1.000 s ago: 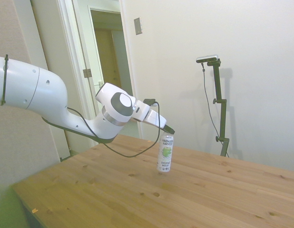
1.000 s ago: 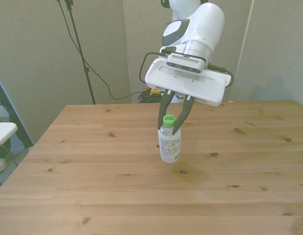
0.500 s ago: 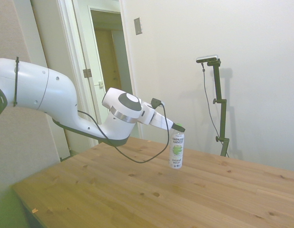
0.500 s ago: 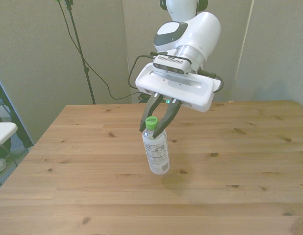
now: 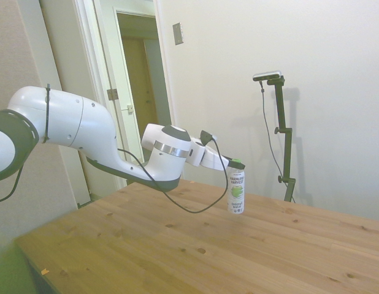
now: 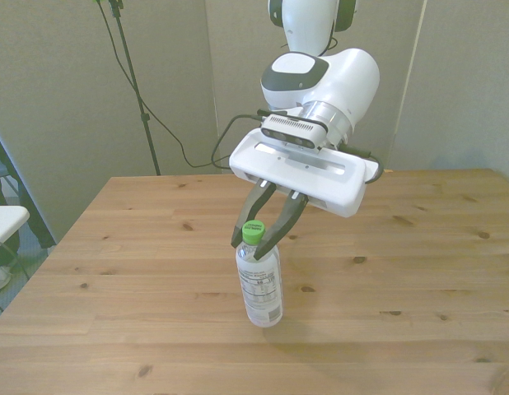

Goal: Stand the water bottle

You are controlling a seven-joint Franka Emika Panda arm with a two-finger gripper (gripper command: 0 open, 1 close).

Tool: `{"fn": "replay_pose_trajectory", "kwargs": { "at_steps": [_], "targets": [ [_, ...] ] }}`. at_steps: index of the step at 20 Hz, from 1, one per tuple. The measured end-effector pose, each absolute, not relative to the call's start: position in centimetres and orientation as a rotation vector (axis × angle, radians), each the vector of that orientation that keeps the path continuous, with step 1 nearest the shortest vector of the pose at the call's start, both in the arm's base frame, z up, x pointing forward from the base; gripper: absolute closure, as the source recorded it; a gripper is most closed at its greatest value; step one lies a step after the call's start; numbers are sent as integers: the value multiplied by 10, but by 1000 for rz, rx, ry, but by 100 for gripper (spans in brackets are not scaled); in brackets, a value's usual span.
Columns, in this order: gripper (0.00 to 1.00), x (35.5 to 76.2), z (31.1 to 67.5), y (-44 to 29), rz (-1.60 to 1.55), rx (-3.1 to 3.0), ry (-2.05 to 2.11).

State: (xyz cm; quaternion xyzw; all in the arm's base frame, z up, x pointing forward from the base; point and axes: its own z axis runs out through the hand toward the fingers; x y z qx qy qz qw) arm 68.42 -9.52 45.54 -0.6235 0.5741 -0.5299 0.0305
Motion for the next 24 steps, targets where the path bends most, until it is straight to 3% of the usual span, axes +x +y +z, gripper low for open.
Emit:
{"fn": "replay_pose_trajectory", "kwargs": {
  "at_steps": [8,9,24],
  "targets": [
    [100,691,431,-94,-1641,-1917,1779],
    [0,691,431,-94,-1643,-1916,1778],
    [0,681,423,-106,-1628,-1920,1817]
  ]
}}
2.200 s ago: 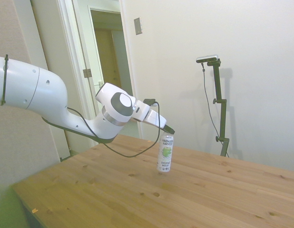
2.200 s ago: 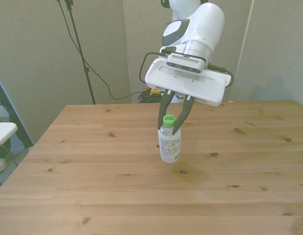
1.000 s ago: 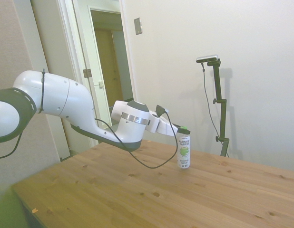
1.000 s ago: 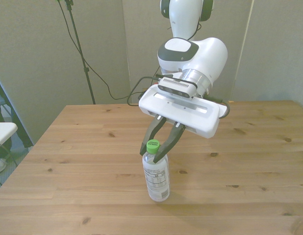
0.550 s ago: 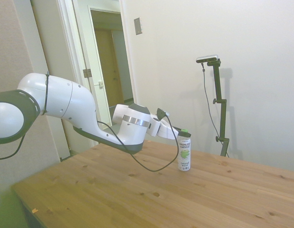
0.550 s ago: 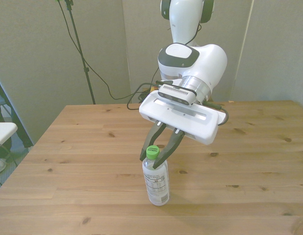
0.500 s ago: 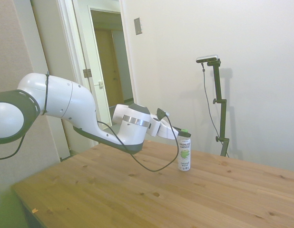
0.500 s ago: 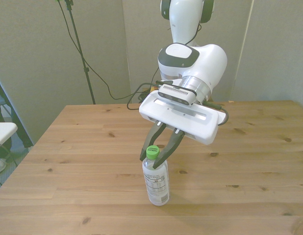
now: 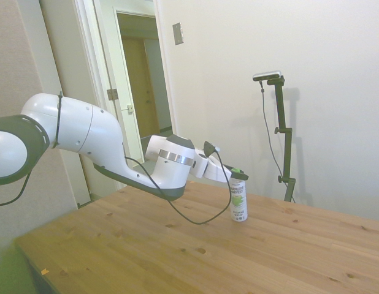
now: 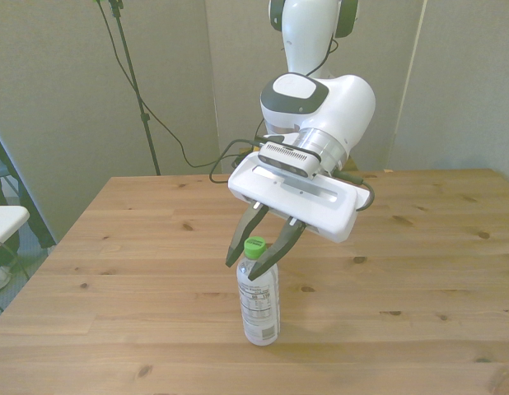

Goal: Stand the water bottle

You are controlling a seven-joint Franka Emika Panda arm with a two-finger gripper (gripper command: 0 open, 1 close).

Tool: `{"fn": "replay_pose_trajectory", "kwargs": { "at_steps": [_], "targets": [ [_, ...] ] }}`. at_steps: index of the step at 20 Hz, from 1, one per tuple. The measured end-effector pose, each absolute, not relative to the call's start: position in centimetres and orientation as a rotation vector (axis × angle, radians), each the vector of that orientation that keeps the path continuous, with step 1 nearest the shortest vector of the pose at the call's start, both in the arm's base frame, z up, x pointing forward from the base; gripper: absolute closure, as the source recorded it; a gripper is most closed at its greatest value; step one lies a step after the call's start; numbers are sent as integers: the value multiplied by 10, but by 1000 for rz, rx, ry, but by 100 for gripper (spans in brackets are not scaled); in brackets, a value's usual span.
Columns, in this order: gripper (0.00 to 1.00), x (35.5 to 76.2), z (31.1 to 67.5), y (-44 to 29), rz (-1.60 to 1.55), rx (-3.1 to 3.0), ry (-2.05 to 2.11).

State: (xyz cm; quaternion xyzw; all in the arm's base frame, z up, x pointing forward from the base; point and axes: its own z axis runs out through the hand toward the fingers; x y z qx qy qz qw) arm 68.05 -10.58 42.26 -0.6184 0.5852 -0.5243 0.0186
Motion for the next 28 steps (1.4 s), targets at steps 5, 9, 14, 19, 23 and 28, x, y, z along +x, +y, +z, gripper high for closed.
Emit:
{"fn": "replay_pose_trajectory", "kwargs": {
  "at_steps": [5,9,14,19,23,28],
  "targets": [
    [0,674,434,-107,-1631,-1900,1818],
    [0,660,461,-104,-1624,-1872,1807],
    [0,621,476,-79,-1417,-1997,1775],
    [0,573,450,-46,-1139,-2205,1718],
    [0,546,433,-7,-912,-2328,1646],
    [0,532,429,27,-598,-2446,1565]
  ]
}}
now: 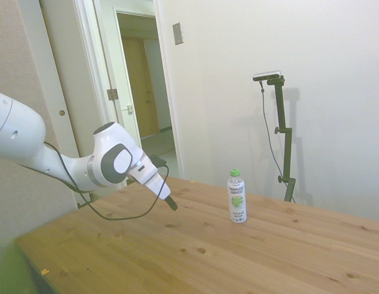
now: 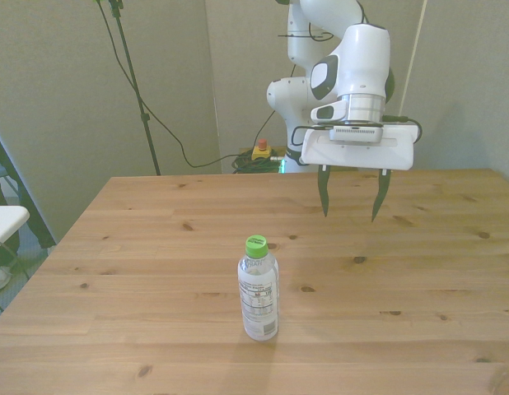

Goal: Stand the water bottle

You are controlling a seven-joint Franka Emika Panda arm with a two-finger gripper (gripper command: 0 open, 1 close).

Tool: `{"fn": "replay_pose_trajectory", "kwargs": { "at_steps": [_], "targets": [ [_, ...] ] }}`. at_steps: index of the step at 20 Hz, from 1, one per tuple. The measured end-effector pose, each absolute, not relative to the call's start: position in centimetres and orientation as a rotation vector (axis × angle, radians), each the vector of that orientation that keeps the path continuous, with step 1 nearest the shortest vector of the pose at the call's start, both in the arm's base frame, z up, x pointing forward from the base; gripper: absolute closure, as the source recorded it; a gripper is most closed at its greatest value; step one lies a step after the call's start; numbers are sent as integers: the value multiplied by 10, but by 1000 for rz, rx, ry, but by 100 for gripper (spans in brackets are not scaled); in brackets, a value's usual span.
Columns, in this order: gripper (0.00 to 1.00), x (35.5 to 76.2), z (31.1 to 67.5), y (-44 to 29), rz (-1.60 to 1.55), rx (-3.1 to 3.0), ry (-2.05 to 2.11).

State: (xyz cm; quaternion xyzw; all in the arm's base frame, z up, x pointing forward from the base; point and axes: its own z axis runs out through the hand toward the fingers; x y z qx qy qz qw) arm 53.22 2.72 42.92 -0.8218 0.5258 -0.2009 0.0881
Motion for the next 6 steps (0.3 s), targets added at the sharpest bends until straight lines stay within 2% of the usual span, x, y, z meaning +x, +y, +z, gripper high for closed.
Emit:
{"fn": "replay_pose_trajectory", "kwargs": {
  "at_steps": [6],
  "targets": [
    [0,515,446,0,-173,-2626,1441]
  ]
}}
